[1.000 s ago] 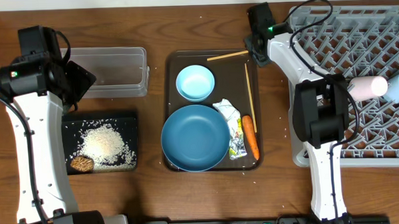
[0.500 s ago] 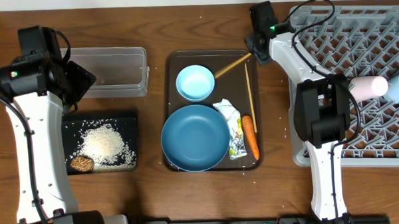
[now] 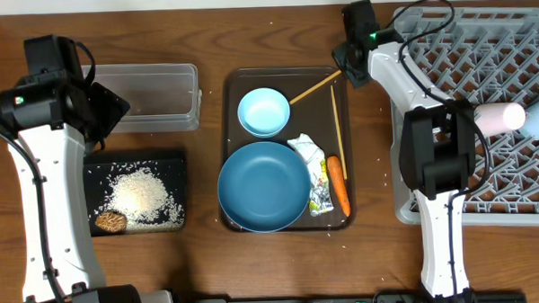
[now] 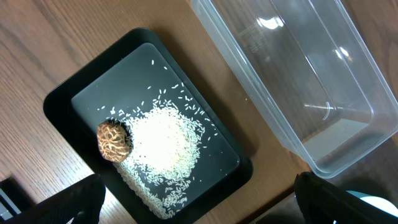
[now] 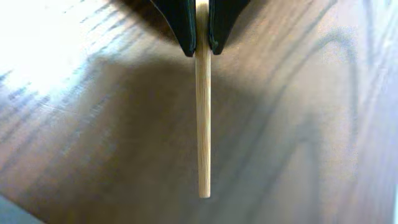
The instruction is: Sort waste into correct bins and load items into the dishwasher rack
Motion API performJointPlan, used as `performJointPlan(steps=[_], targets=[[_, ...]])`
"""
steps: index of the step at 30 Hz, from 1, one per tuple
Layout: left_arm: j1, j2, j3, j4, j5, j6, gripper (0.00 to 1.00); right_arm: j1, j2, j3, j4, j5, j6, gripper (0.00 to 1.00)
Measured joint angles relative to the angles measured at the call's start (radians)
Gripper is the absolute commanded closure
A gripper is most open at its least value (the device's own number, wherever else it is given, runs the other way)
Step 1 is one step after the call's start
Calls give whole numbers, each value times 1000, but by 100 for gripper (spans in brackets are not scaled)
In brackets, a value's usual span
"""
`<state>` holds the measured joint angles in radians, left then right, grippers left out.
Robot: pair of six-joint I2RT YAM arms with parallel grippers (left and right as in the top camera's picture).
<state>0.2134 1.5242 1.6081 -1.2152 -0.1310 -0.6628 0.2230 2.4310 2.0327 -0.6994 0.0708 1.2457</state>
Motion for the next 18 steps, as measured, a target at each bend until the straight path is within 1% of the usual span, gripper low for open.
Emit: performJointPlan(steps=[5,10,14,18], targets=[[0,0,0,0,0,0,2,-13,-24,25,2,-8,-64,99],[0,0,0,0,0,0,2,-39,-104,26,0,-8,-165,99],[0,0,0,0,0,0,2,-52,-208,27,-8,-8,-299,99],[0,0,0,0,0,0,2,-81,-321,30,-19,-12,-483,99]])
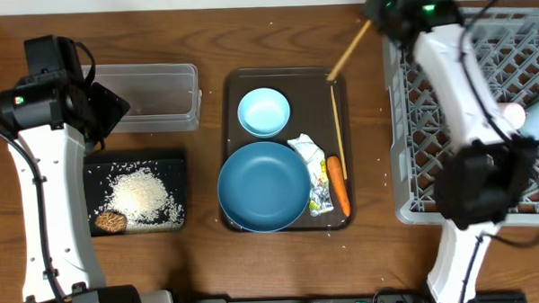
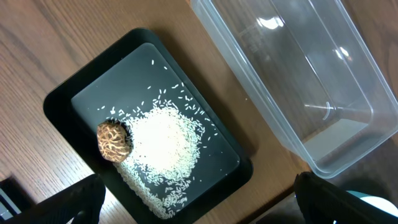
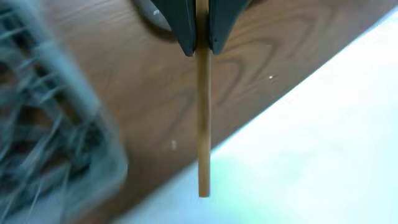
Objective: Sort waste into correct bins and load items into the dishwasher rack
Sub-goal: 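Carry the chopstick into the rack and release it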
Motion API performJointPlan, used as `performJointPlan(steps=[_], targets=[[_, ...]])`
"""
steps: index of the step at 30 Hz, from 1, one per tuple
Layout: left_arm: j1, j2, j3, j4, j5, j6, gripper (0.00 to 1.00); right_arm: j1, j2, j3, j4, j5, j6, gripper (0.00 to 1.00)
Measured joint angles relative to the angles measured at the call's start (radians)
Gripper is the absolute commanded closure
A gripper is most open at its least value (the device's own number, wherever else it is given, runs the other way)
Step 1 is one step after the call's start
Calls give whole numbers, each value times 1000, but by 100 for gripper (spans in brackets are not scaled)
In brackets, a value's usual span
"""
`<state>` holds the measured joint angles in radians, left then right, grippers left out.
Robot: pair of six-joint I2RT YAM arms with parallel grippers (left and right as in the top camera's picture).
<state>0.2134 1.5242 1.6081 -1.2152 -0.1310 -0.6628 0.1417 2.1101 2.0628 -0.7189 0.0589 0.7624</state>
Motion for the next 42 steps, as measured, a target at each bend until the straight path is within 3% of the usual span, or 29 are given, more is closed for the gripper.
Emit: performJointPlan(steps=[7,13,23,28,32,39,40,42], targets=[[0,0,0,0,0,0,2,-106,-155,13,-106,45,-338,99],[0,0,0,0,0,0,2,-159,-156,17,-181,63,-526,99],[0,0,0,0,0,0,2,-157,-37,17,-184,66,-622,99],[0,0,0,0,0,0,2,-157,48,17,-182,65,-633,91],[0,0,0,0,0,0,2,-157,90,17,-182,66,-637,70],[0,0,0,0,0,0,2,-151,96,16,-189,66,-638,6],[0,0,0,0,0,0,2,-146,96,16,-198,64,-638,1],[0,0,0,0,0,0,2,-131,92,16,-217,58,-641,1]])
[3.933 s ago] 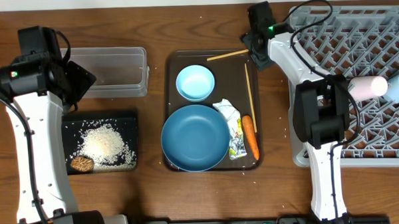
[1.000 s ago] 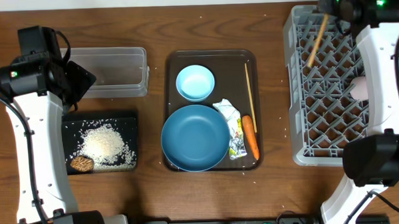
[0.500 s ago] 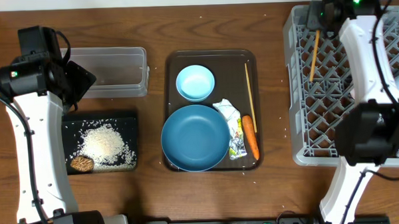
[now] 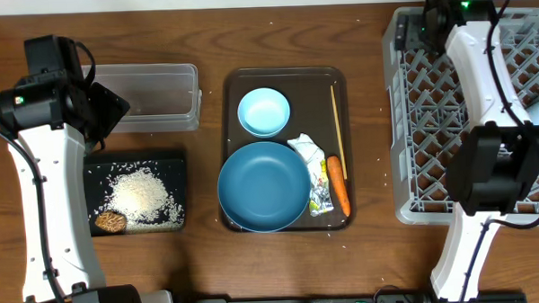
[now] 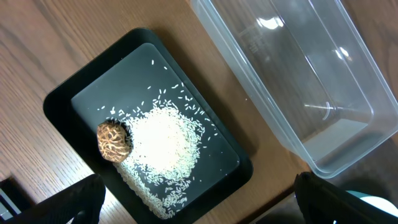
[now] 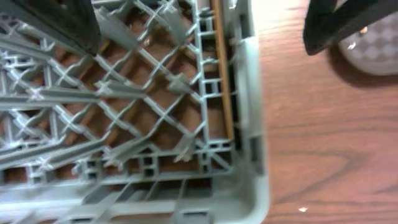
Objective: Sort waste into correct bins and load items into the dishwasher rack
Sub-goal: 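Carry the chopstick into the rack and release it, then move the right gripper to the second chopstick and grip it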
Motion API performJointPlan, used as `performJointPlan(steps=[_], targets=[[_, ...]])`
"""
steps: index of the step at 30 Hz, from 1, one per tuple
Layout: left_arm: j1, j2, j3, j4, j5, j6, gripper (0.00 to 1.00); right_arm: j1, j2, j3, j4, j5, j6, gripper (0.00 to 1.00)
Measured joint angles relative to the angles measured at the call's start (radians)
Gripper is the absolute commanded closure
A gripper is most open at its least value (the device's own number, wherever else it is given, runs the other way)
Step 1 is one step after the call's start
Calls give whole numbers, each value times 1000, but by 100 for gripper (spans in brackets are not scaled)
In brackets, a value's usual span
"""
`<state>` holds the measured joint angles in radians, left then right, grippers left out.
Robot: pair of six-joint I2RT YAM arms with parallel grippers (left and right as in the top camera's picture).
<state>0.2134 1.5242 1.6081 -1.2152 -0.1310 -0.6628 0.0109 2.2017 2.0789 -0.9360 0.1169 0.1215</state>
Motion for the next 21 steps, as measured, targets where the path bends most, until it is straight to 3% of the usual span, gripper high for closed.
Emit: performJointPlan(steps=[12,21], targets=[[0,0,0,0,0,0,2,209,-159,1,-89,-231,30,3],[0,0,0,0,0,0,2,404,-24,1,-164,-159,125,7]])
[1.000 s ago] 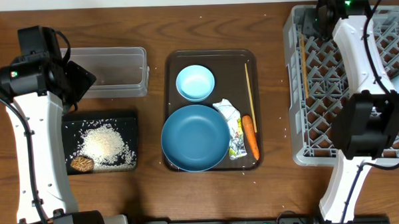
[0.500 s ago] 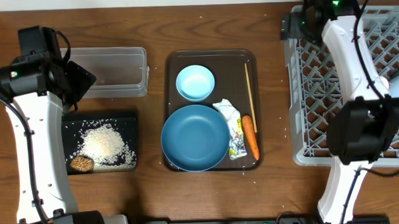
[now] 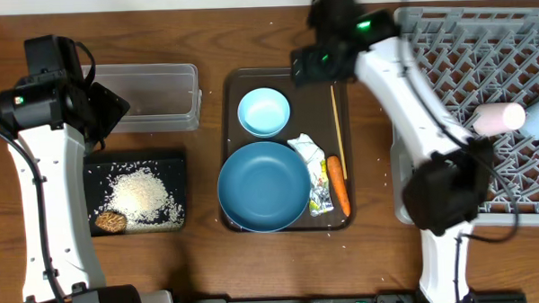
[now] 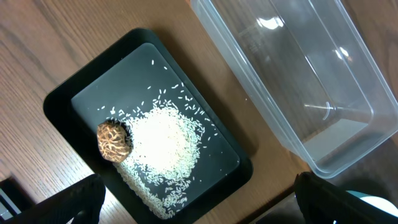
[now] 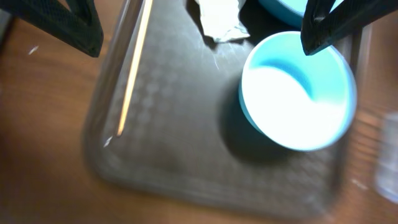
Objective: Sort waste into correct bins and load items into the dishwasher rack
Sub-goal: 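Move the right gripper to the second chopstick and grip it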
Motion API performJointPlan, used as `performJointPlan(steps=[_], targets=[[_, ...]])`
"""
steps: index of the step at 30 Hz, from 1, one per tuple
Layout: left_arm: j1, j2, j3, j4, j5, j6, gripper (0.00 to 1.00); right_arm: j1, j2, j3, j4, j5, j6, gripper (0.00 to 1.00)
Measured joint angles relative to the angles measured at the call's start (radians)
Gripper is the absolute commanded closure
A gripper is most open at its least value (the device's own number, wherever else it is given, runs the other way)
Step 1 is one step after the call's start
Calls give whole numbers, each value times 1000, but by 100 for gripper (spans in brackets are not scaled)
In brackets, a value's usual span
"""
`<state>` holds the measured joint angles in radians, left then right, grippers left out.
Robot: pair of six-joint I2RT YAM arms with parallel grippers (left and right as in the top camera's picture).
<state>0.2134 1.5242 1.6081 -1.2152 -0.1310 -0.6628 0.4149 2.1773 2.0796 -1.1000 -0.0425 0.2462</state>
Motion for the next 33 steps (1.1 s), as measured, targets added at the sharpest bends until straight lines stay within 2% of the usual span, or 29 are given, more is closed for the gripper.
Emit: performJointPlan(steps=[4,10,33], targets=[[0,0,0,0,0,0,2,34,88,-1,-63,51,62,10],[0,0,0,0,0,0,2,29,148,-2,-114,111,121,7],[0,0,0,0,0,0,2,-2,268,-2,-109,63,71,15]])
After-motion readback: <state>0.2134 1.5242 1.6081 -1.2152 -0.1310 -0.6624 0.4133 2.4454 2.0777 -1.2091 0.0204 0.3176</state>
